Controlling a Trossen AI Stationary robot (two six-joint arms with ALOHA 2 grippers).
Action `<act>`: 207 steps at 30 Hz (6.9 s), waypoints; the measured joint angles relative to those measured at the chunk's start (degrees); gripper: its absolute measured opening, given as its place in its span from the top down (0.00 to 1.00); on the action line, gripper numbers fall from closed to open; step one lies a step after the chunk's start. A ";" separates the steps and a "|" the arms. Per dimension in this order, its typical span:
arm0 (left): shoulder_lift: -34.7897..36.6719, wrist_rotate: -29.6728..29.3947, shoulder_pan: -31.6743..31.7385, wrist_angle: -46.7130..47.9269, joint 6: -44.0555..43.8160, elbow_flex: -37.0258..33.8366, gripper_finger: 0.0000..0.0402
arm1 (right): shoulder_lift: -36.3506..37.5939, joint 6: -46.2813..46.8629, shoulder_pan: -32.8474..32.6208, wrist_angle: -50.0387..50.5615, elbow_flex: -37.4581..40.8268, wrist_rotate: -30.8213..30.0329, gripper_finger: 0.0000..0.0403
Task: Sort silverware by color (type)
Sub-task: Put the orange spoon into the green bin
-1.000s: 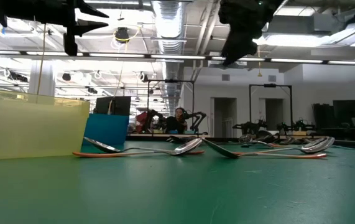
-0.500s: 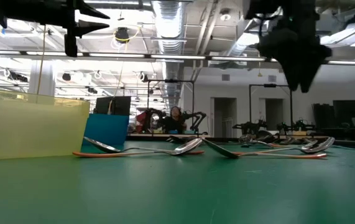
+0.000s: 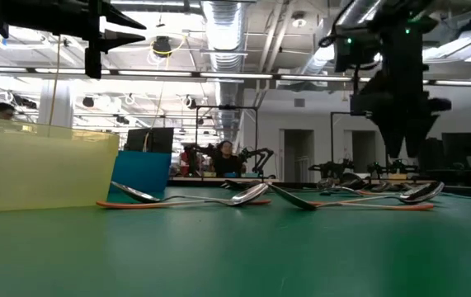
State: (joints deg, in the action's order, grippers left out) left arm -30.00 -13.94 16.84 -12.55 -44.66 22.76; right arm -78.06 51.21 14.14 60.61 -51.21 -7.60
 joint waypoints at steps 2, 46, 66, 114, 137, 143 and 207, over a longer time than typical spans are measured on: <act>-0.02 0.01 0.00 0.22 0.00 0.00 0.83 | -0.01 -1.05 1.61 -3.52 1.71 0.08 0.45; 0.00 -3.99 0.00 4.06 -1.66 -0.04 0.83 | -0.87 -6.69 8.85 -21.41 16.08 2.26 0.97; 0.00 -4.80 0.02 5.39 -2.46 -0.04 0.83 | -0.63 -6.23 3.87 -20.12 6.42 3.90 1.00; 0.04 4.36 -0.04 5.37 -10.05 -0.04 0.83 | -29.20 -49.72 -17.00 -61.91 -38.58 3.16 1.00; 0.04 6.20 -0.20 14.80 -9.57 -0.04 0.83 | -59.53 -59.89 -18.95 -60.69 -67.08 29.32 1.00; 0.04 6.16 -0.20 14.98 -9.49 -0.04 0.83 | -63.06 -60.34 -19.09 -58.60 -70.30 30.23 1.00; 0.04 4.08 -0.19 16.10 -9.11 -0.04 0.83 | -65.68 -78.87 -20.49 -47.98 -70.19 22.48 1.00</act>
State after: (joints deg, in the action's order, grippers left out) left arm -29.96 -9.87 16.65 3.55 -53.78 22.72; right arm -143.74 -27.66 -6.35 12.62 -121.40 14.87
